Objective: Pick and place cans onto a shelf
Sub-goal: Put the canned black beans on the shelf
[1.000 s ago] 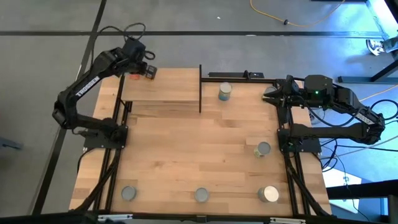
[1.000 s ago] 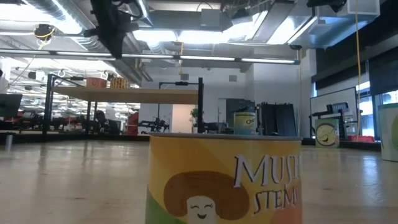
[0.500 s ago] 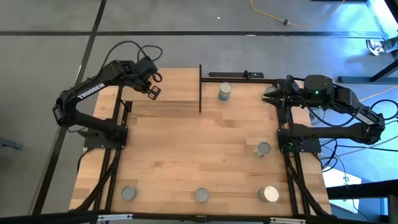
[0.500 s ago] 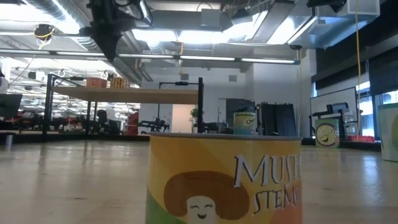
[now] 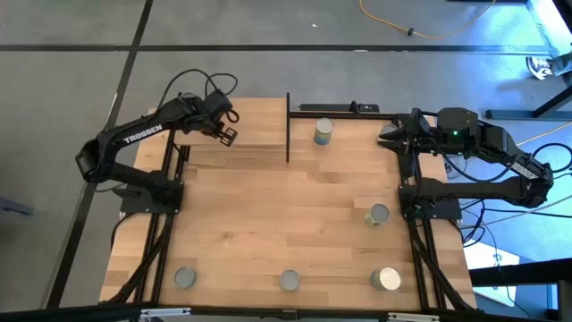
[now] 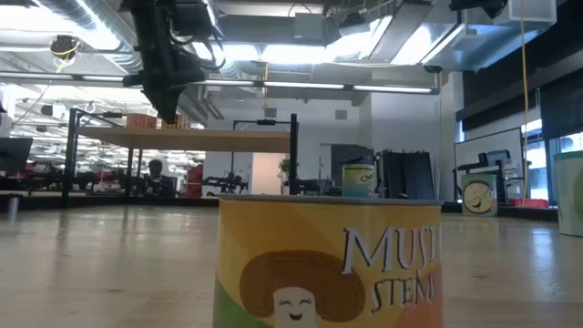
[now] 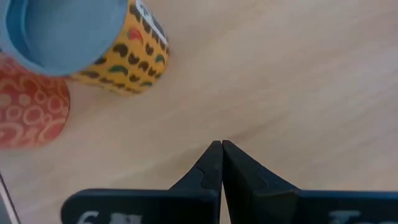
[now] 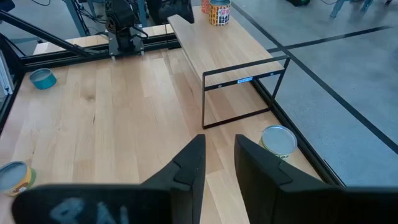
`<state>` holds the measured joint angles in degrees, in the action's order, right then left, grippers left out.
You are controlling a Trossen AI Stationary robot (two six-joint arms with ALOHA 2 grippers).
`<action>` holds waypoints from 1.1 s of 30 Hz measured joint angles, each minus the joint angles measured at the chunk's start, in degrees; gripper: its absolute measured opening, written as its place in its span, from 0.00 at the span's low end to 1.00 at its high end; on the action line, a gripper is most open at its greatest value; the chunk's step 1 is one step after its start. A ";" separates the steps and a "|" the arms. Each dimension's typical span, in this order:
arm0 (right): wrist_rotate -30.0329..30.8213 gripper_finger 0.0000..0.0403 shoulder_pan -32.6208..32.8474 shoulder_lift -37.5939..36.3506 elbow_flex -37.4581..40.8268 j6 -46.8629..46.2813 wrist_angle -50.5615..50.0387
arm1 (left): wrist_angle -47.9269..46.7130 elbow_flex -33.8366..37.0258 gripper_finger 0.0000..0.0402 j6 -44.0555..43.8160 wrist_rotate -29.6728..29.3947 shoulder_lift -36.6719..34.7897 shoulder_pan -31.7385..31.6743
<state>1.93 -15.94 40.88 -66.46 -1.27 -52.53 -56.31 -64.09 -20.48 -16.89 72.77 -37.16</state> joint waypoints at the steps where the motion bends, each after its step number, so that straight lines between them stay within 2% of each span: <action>1: 0.00 0.22 0.00 -0.02 -0.02 -0.06 0.02 | 0.67 0.01 0.00 0.16 -0.96 0.00 -0.11; 9: -0.01 0.22 0.01 0.48 0.00 -1.50 0.02 | 1.77 0.01 0.00 3.80 -4.98 -0.02 -1.82; 33: -0.02 0.22 0.00 2.14 0.00 -1.32 0.02 | 6.42 0.01 0.00 9.34 -6.23 -0.02 -7.87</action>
<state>1.91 -15.94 43.03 -66.46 -2.59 -52.51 -49.88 -64.07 -11.14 -23.11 72.75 -45.03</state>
